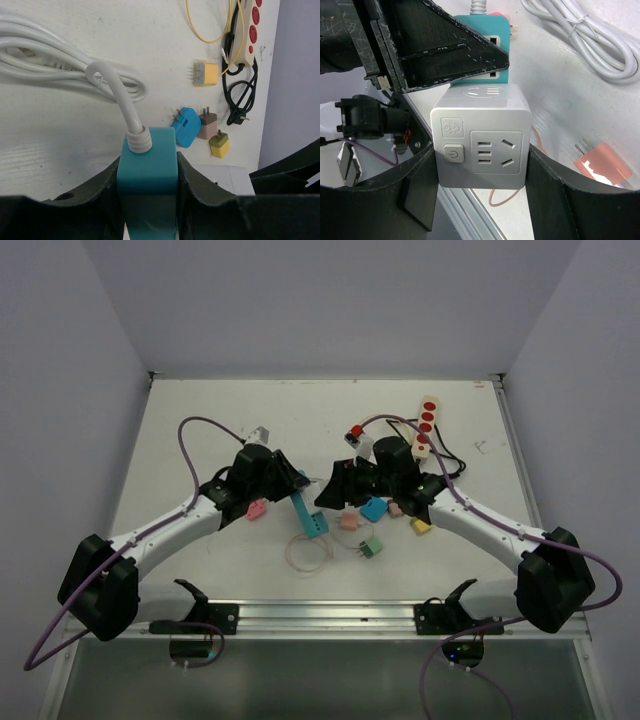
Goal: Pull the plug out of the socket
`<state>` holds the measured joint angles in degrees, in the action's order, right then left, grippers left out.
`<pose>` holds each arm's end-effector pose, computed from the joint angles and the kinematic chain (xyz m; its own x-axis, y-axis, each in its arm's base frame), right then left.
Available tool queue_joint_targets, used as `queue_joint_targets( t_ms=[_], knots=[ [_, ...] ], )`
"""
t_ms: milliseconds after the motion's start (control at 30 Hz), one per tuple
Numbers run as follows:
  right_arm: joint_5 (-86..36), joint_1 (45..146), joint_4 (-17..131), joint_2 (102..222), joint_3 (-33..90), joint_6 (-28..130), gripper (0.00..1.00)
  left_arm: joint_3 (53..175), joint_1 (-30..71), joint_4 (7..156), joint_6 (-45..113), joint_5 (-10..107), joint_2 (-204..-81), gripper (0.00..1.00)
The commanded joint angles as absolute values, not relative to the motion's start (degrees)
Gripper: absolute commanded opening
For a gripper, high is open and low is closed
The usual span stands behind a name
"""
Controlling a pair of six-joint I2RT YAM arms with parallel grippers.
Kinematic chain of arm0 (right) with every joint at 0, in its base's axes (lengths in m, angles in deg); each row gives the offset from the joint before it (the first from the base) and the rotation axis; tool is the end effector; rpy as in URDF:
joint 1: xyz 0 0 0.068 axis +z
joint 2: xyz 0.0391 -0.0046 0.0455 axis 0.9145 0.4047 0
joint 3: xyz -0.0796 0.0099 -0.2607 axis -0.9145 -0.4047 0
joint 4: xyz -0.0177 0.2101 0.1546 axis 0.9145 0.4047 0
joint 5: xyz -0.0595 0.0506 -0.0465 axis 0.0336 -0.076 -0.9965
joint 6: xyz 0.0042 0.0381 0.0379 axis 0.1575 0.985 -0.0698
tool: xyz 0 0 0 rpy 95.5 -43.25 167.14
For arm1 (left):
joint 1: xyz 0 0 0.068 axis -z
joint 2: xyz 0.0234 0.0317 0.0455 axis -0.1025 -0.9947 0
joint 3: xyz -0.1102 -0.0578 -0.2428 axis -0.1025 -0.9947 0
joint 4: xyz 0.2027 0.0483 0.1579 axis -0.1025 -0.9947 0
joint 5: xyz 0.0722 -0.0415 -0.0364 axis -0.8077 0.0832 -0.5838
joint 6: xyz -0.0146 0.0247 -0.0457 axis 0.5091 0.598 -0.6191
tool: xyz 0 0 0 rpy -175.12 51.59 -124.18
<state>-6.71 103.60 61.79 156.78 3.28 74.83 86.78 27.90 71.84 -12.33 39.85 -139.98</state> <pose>0.2236 0.1911 0.2661 -0.7802 -0.0189 -0.6253 -0.5215 0.5717 0.6334 0.2301 -0.1535 0.2393 -0.7231 -0.5385 -0.4326 -0.1214 0.7156 -0.6879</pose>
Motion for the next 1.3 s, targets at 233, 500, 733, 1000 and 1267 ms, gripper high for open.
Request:
queue_joint_targets(
  t_ms=[233, 500, 733, 1000, 1267],
  knots=[
    [-3.44, 96.3, 61.53, 153.15, 1.79, 78.03, 0.0, 81.09, 24.09, 71.09, -5.49, 28.27, -138.78, 0.0],
    [2.12, 92.76, 62.48, 153.68, 1.86, 77.43, 0.0, 76.34, 21.72, 78.05, 0.14, 31.44, -137.1, 0.0],
    [-2.54, 93.11, 69.42, 152.8, 6.52, 73.73, 0.0, 76.68, 20.57, 76.74, 0.06, 29.51, -138.59, 0.0],
    [-11.24, 96.89, 73.12, 153.06, 10.04, 72.59, 0.0, 82.13, 23.03, 74.19, -2.14, 27.22, -142.11, 0.0],
    [-2.22, 91.28, 65.57, 151.48, 3.11, 77.85, 0.0, 79.34, 21.46, 77.42, -1.0, 28.97, -140.01, 0.0]
  ],
)
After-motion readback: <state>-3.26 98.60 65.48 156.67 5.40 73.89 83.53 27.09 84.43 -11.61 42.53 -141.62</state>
